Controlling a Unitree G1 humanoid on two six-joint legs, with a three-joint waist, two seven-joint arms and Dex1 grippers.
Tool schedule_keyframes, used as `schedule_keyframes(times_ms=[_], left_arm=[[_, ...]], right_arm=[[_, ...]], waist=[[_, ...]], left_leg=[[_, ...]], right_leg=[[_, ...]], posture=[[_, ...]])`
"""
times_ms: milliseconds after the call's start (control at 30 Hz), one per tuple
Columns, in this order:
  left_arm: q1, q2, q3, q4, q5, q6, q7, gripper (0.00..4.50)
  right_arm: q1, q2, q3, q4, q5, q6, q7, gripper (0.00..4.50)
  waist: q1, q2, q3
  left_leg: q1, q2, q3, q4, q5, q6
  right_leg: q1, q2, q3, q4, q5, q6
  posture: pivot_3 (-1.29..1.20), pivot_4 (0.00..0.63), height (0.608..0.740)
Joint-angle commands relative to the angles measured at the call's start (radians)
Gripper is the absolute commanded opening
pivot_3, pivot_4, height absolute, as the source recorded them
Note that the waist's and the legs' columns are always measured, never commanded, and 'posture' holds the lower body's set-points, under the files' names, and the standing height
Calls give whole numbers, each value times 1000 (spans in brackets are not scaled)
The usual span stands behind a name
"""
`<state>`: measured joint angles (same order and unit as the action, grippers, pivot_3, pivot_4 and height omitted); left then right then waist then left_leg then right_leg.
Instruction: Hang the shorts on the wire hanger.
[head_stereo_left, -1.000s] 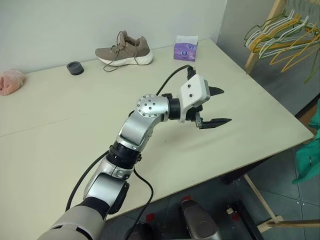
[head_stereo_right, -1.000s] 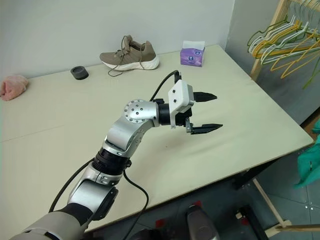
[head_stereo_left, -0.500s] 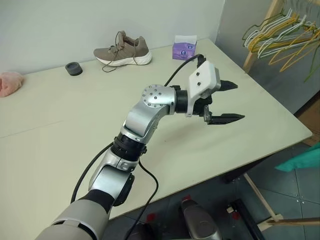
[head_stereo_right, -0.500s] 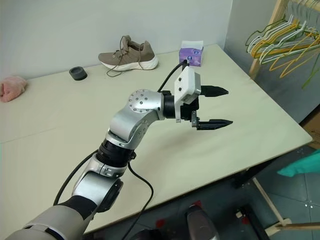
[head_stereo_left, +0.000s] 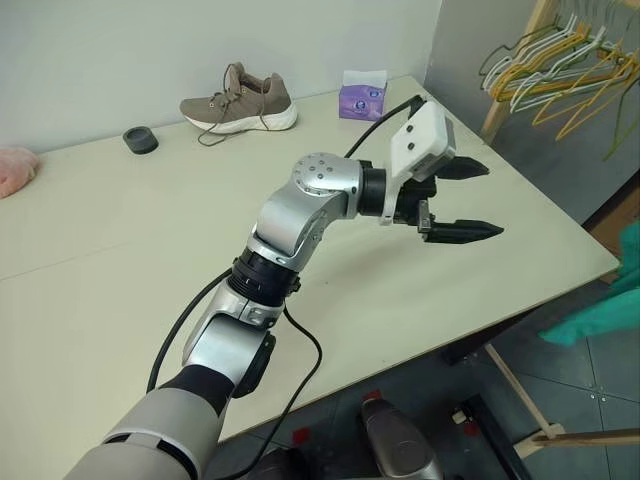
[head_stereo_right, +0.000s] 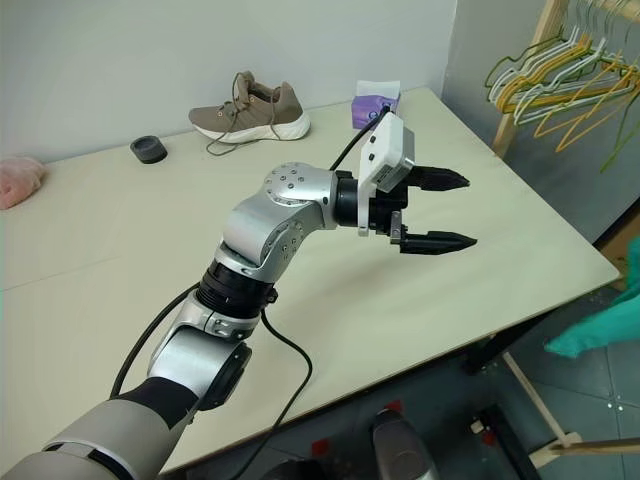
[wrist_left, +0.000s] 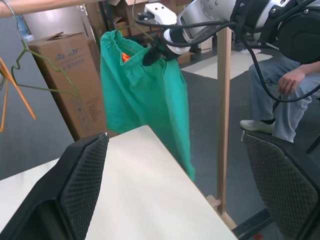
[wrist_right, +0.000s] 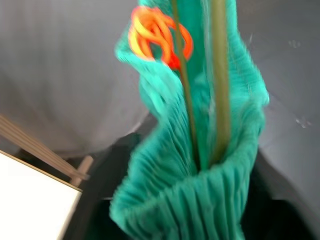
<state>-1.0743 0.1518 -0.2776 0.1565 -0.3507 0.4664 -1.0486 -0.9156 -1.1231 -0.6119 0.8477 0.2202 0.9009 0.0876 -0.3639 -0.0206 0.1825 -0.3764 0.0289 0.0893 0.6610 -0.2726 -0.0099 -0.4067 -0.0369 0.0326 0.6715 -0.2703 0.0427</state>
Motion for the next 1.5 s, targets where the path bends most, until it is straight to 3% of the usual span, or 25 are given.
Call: schedule_keyframes(times_ms=[33,100,533,733,1033,1233,1400,1500], left_arm=[[-30,-6,13,-7,3,-32,-10,4500],[-31,-5,14,-1,6,-39,-11,4500],[-15,7,11,6,38,-56,-8,4500],[18,28,19,-7,59,-53,20,4500],[165,152,76,-38,180,-99,203,4500],[357,208,286,-134,225,58,524,4500],[552,225,387,-320,306,153,736,4500],[717,150,469,-420,321,212,875,4500]], right_arm=[[6,-3,-42,-87,27,-26,-21,3861],[24,7,-43,-128,26,-43,-26,4454],[247,111,34,-492,-142,-483,-177,4454],[367,139,160,-642,-202,-858,-53,4454],[532,313,381,-1026,-93,-842,238,4454],[593,533,564,-1192,111,-657,370,4454],[622,687,629,-1132,130,-610,366,4454],[616,760,658,-1036,104,-606,350,4454]], waist=[[0,0,0],[0,0,0],[3,1,-1],[0,1,-1],[5,1,0],[14,-2,-2],[74,-6,-4],[126,-12,-7]], left_leg=[[0,0,0,0,0,0],[0,0,0,0,0,0],[1,0,1,0,0,0],[2,0,2,0,0,0],[6,1,2,1,0,0],[6,2,0,1,0,0],[6,2,-2,2,-1,1],[6,3,-3,2,-2,3]], right_leg=[[0,0,0,0,0,0],[0,0,0,0,0,0],[0,0,1,1,0,2],[0,0,2,1,0,2],[0,0,3,3,0,2],[0,-1,1,5,0,2],[0,-3,-1,7,3,-2],[-1,-3,-2,8,4,-3]], posture=[[-380,147,740],[-378,146,740],[-357,140,740],[-350,140,740],[-329,138,740],[-247,126,740],[-158,118,740],[-119,125,740]])
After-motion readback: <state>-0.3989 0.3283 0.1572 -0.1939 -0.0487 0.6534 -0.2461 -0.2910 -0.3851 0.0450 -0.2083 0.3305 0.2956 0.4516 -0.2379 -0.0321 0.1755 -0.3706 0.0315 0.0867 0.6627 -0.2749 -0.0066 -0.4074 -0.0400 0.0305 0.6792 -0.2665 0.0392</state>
